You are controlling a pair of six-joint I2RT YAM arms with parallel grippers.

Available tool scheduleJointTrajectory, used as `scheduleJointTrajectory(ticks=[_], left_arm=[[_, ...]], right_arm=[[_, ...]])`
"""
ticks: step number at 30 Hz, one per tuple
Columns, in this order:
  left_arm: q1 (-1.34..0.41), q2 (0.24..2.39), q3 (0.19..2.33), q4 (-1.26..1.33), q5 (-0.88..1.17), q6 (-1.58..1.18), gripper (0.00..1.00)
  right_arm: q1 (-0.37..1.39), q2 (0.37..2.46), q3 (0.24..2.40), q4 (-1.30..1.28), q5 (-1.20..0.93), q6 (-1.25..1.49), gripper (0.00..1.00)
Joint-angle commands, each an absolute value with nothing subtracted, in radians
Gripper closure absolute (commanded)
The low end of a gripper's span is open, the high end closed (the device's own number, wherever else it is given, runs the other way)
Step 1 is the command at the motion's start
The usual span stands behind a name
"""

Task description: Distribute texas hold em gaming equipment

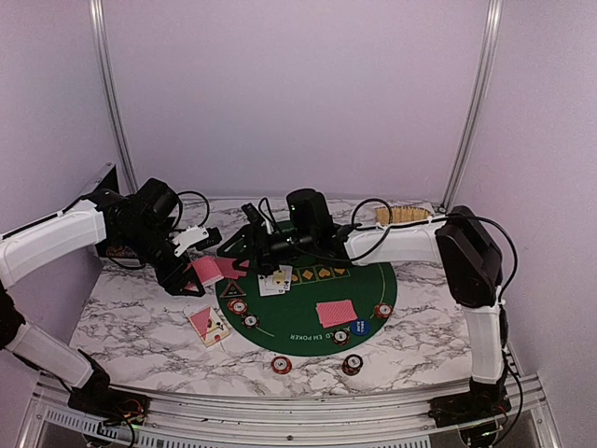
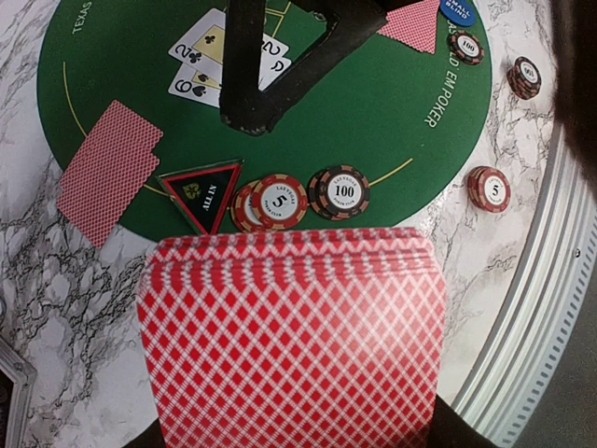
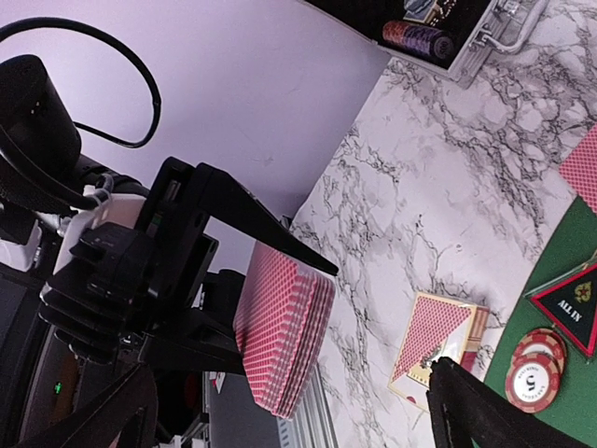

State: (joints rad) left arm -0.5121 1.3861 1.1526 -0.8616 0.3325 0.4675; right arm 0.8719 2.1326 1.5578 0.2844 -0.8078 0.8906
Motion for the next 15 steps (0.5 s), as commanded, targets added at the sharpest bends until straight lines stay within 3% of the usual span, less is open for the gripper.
scheduleJointTrajectory(ticks=[1, 15], left_arm=[[-0.508, 1.383, 1.184, -0.876, 0.35, 0.473, 1.0], [-0.51, 1.383, 1.201, -0.877, 0.357, 0.469, 1.0]], right_arm=[[0.888, 2.17, 1.557, 0.423, -0.848, 0.992, 0.02], [0.914, 2.217, 1.558, 0.501, -0.892, 1.079, 0.18]])
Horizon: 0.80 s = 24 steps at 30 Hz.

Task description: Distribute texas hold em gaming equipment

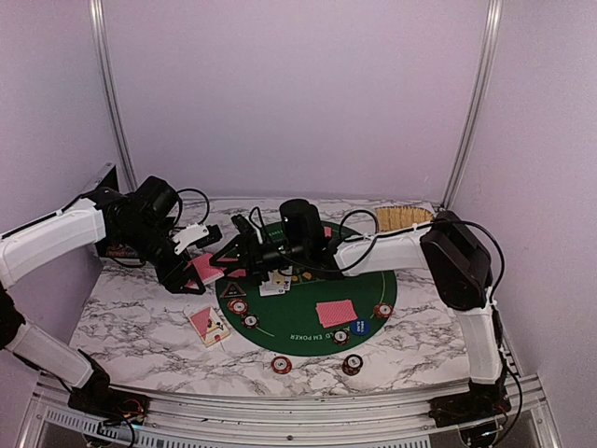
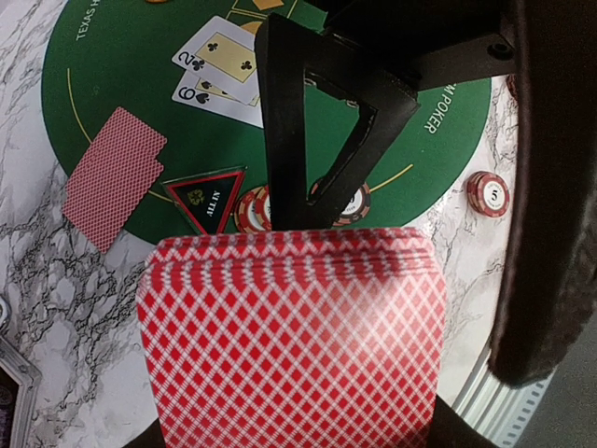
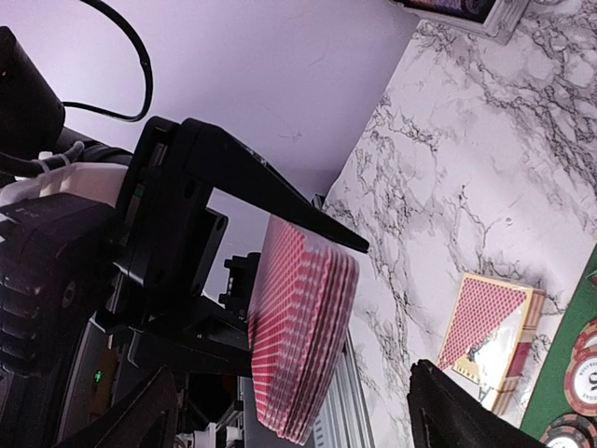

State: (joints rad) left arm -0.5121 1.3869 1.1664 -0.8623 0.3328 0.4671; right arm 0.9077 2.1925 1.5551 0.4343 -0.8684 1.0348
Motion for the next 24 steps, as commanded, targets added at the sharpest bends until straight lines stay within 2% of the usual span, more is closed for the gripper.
scheduleJointTrajectory(ticks=[1, 9, 24], left_arm=[[-0.509, 1.383, 1.201, -0.877, 0.358, 0.468, 1.0], [-0.509, 1.384, 1.207, -0.877, 0.363, 0.465, 1.0], [-0.509, 1.383, 1.202, -0.877, 0.362, 0.466, 1.0]], right_arm=[[0.914, 2.221, 1.561, 0.512, -0.893, 1.089, 0.18], [0.923, 2.286, 1.612, 0.581, -0.91, 1.169, 0.22], [0.943, 2.38, 1.715, 0.678, -0.923, 1.28, 0.21]])
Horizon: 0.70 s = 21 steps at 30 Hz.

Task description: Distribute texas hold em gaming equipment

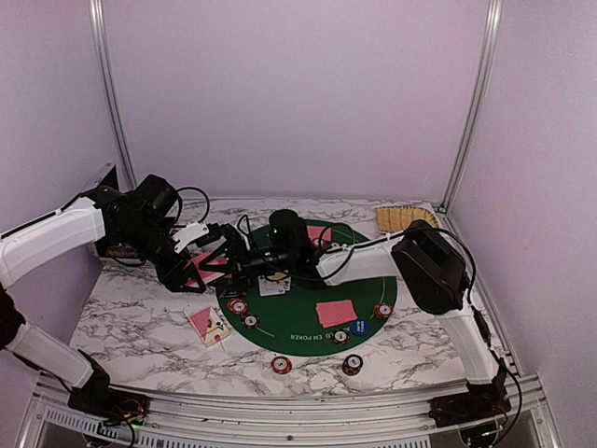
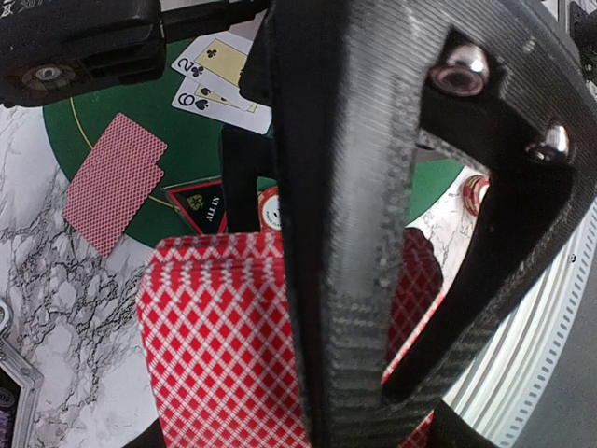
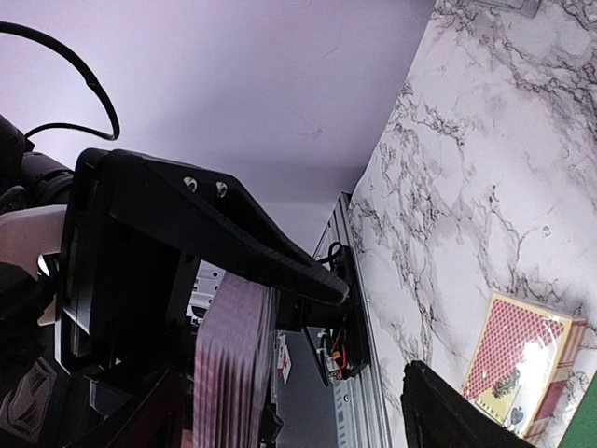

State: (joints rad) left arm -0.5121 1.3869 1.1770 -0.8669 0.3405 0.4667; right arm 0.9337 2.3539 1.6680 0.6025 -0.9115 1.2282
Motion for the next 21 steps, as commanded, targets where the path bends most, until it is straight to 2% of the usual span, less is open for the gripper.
scheduleJointTrajectory(ticks=[1, 16, 21], left_arm=[[-0.509, 1.383, 1.201, -0.877, 0.362, 0.467, 1.0], [-0.509, 1.39, 1.203, -0.877, 0.357, 0.471, 1.0], [-0.509, 1.392, 1.204, -0.877, 0.357, 0.471, 1.0]], right_arm=[[0.944, 2.382, 1.717, 0.686, -0.922, 1.287, 0.2], [0.957, 2.436, 1.791, 0.617, -0.941, 1.29, 0.18], [0.956, 2.449, 1.804, 0.602, -0.953, 1.29, 0.22]])
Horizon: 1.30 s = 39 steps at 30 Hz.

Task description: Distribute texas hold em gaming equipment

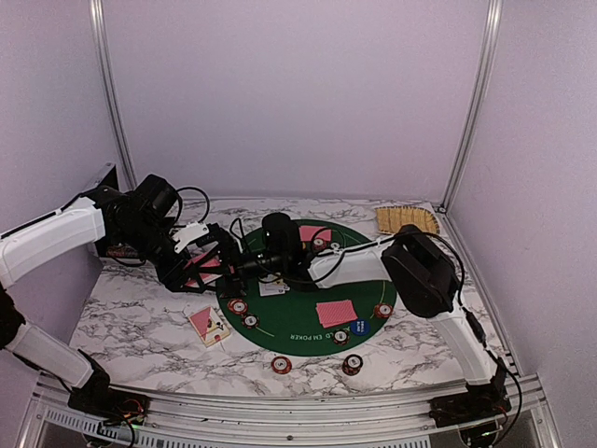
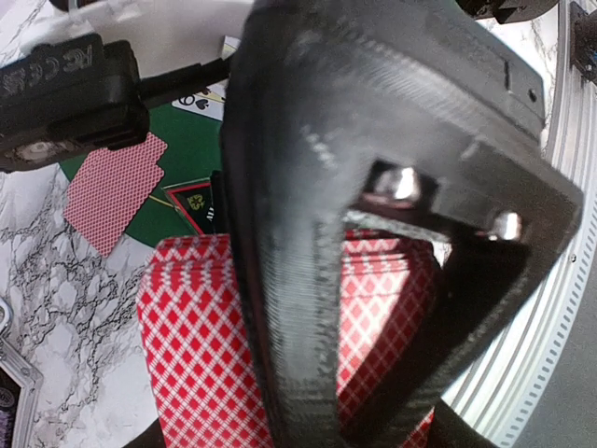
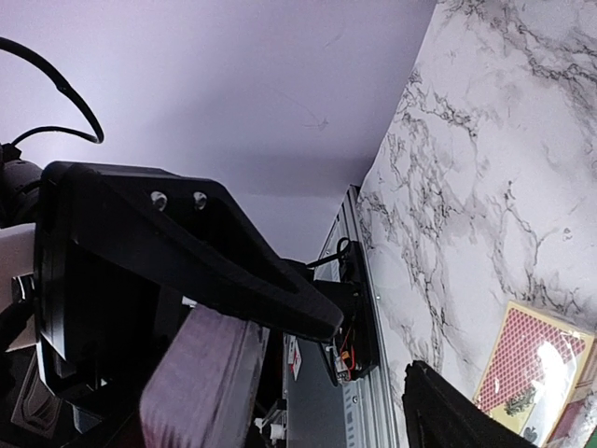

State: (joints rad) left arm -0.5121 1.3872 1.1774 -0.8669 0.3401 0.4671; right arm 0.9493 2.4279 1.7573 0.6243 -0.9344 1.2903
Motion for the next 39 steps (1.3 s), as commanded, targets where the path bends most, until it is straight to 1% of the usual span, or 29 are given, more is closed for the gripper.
scheduleJointTrajectory(ticks=[1, 4, 6, 14, 20, 26, 37, 39], left_arm=[[-0.509, 1.391, 1.203, -0.877, 0.357, 0.471, 1.0], [-0.509, 1.389, 1.201, -0.877, 0.356, 0.471, 1.0], [-0.509, 1.388, 1.201, -0.877, 0.355, 0.472, 1.0], [-0.51, 1.391, 1.206, -0.877, 0.359, 0.473, 1.0], [-0.509, 1.388, 1.201, -0.877, 0.355, 0.473, 1.0], [-0.509, 1.387, 1.2, -0.877, 0.354, 0.471, 1.0], [-0.51, 1.388, 1.187, -0.877, 0.346, 0.476, 1.0], [-0.509, 1.389, 1.186, -0.877, 0.345, 0.477, 1.0]], right_arm=[[0.954, 2.45, 1.809, 0.593, -0.955, 1.284, 0.24], [0.945, 2.445, 1.816, 0.562, -0.954, 1.268, 0.3], [0.935, 2.433, 1.802, 0.547, -0.946, 1.257, 0.33], [0.9, 2.37, 1.768, 0.409, -0.918, 1.15, 0.38], [0.878, 2.319, 1.71, 0.422, -0.916, 1.14, 0.5], [0.874, 2.298, 1.701, 0.426, -0.923, 1.136, 0.59], [0.861, 2.235, 1.643, 0.471, -0.928, 1.157, 0.82], [0.858, 2.224, 1.632, 0.482, -0.926, 1.161, 0.84]])
